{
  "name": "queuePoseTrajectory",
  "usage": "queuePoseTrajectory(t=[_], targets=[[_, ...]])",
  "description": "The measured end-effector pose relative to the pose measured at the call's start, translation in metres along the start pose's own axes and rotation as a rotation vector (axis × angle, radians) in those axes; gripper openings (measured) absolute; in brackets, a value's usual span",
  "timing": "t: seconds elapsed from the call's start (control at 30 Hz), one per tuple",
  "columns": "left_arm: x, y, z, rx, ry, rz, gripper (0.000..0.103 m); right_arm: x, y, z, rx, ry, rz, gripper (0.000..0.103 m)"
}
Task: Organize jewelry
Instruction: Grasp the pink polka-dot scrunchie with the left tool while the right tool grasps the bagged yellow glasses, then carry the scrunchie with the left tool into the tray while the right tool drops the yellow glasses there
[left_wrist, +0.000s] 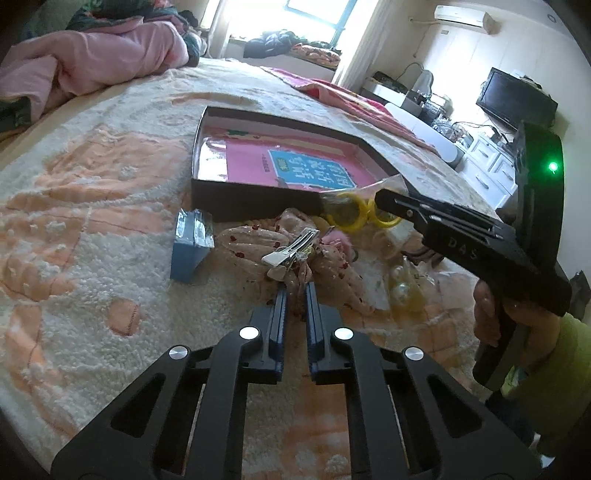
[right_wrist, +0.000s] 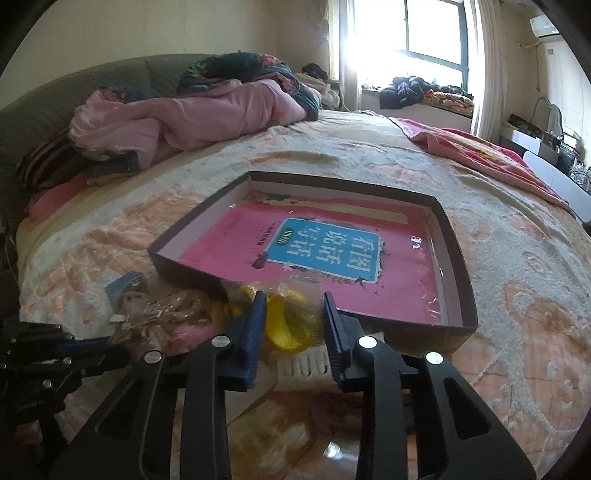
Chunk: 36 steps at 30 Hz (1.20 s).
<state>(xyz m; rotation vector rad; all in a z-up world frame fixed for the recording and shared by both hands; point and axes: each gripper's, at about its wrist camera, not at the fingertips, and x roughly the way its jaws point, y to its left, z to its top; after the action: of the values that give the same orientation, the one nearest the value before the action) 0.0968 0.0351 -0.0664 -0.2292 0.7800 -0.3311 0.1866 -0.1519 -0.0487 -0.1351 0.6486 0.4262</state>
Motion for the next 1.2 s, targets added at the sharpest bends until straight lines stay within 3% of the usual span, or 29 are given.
queuePoseTrajectory(t=[0.27,0.73,1.2], targets=[[-0.017,-0.021,0.013,0.063,-0.057,-0.015,0.003,-0.024,-0.008,-0.008,0.060,-0.024,0.062,0.010],[0.001,-0.042,0.042,0.129,-0.074,-0.007,0.003,-0.067,-0.048,-0.012,0.189,-0.098,0.098,0.010],[0.024,-0.033,0.081,0.129,-0.097,0.042,0.003,-0.069,-0.079,0.011,0.288,-0.132,0.160,0.008]])
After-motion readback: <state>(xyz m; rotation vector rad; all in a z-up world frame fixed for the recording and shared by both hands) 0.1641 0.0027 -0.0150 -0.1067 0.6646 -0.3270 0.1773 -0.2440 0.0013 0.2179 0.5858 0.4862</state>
